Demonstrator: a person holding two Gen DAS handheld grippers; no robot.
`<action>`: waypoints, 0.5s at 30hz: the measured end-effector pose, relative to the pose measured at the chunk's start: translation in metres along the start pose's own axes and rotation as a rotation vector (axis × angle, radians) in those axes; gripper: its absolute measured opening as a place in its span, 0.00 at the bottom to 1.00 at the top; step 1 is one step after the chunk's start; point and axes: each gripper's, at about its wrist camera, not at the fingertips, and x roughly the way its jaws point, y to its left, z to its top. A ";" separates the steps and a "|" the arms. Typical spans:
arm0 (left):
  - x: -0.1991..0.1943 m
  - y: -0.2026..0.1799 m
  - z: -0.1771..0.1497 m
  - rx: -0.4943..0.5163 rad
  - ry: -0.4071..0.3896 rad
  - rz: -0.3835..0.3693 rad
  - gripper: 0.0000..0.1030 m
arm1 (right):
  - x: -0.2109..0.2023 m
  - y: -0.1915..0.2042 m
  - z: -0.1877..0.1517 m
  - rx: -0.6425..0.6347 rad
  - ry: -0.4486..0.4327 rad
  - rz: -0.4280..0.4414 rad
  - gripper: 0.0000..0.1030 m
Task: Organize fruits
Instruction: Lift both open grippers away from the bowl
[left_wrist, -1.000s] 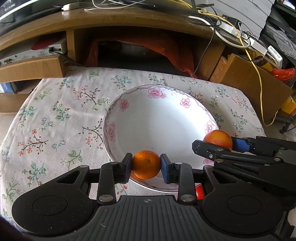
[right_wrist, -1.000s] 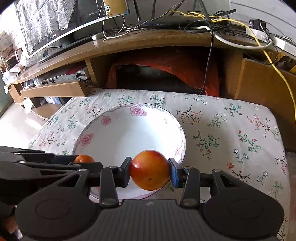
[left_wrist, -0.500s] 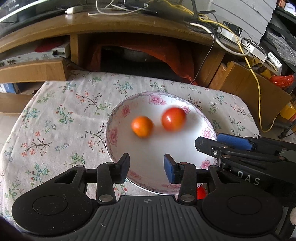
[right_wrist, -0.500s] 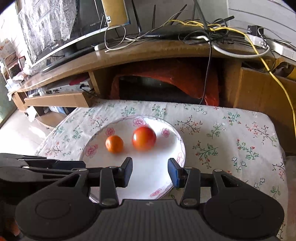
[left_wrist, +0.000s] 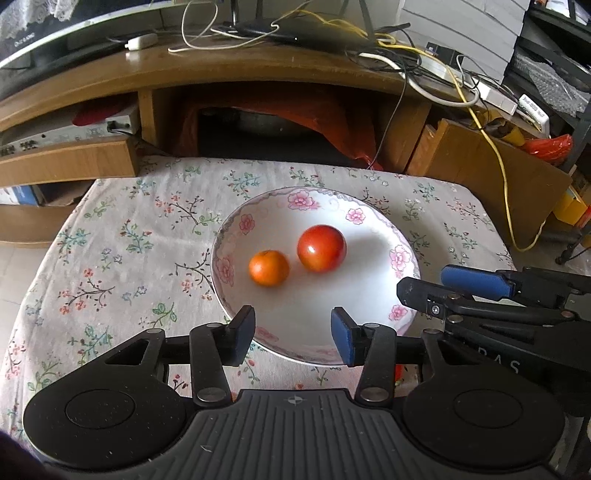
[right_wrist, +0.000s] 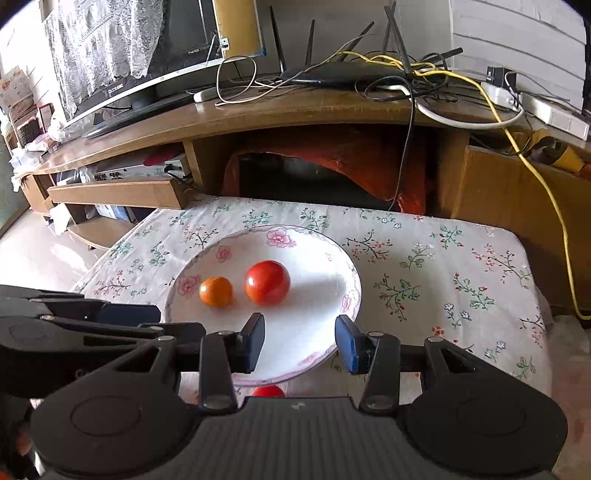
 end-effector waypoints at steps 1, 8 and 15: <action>-0.002 0.000 -0.001 0.002 -0.002 -0.001 0.52 | -0.002 0.001 -0.001 -0.005 -0.001 -0.002 0.42; -0.009 -0.003 -0.006 0.017 -0.011 -0.001 0.53 | -0.011 0.002 -0.010 -0.003 0.004 -0.006 0.42; -0.017 -0.002 -0.012 0.016 -0.015 -0.007 0.52 | -0.018 0.007 -0.016 -0.011 0.011 -0.003 0.42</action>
